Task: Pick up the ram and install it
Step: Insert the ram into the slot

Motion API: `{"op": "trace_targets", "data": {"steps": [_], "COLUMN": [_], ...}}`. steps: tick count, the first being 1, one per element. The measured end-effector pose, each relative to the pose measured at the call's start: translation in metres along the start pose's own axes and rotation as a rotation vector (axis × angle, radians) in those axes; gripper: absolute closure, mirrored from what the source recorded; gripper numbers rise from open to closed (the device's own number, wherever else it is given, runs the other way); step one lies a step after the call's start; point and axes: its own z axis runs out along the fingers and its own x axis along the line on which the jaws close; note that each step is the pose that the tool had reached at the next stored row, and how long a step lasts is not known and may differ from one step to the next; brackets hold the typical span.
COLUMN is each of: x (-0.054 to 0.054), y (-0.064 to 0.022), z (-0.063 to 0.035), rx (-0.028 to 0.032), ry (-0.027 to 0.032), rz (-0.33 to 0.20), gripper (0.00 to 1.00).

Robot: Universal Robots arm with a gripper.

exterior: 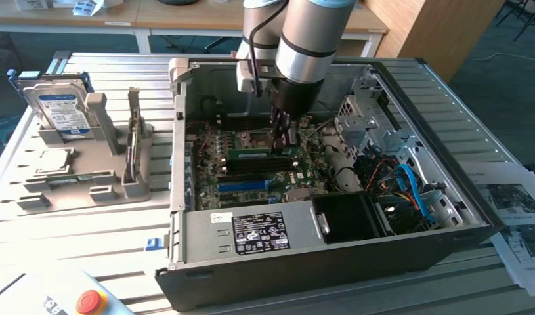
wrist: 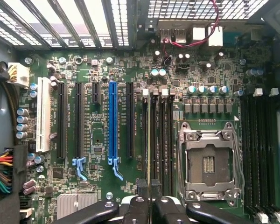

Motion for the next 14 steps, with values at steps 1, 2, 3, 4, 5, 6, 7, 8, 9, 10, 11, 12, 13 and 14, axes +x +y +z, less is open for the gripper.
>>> {"op": "trace_targets", "data": {"steps": [1, 2, 3, 4, 5, 6, 7, 8, 9, 10, 11, 12, 13, 14], "x": [0.0000, 0.0001, 0.0001, 0.0001, 0.0001, 0.0002, 0.0002, 0.0002, 0.0002, 0.0002, 0.0003, 0.0003, 0.0003, 0.0003], "y": [-0.0001, -0.0002, -0.0002, -0.0003, -0.0004, -0.0004, -0.0004, -0.0005, -0.0005, -0.0005, -0.0006, -0.0006, -0.0006, -0.0007], "z": [0.0011, 0.0022, 0.0033, 0.0044, 0.0053, 0.0061, 0.0066, 0.0070, 0.0075, 0.0080, 0.0086, 0.0092, 0.0099, 0.0105], "rx": [0.0000, 0.0000, 0.0000, 0.0000, 0.0000, 0.0000, 0.0000, 0.0000, 0.0000, 0.0000, 0.0000, 0.0000, 0.0000, 0.0000], "ry": [0.0000, -0.0001, 0.0000, -0.0001, 0.0000, 0.0000, 0.0000, 0.0001, 0.0000, 0.0000, 0.0001, 0.0000, 0.0000, 0.0000], "rz": [0.000, 0.000, 0.000, 0.000, 0.000, 0.000, 0.000, 0.000, 0.000, 0.000, 0.000, 0.000, 0.000, 0.000], "gripper": [0.88, 0.88, 0.88, 0.88, 0.88, 0.88, 0.88, 0.88, 0.88, 0.88, 0.88, 0.88, 0.88, 0.88]}}
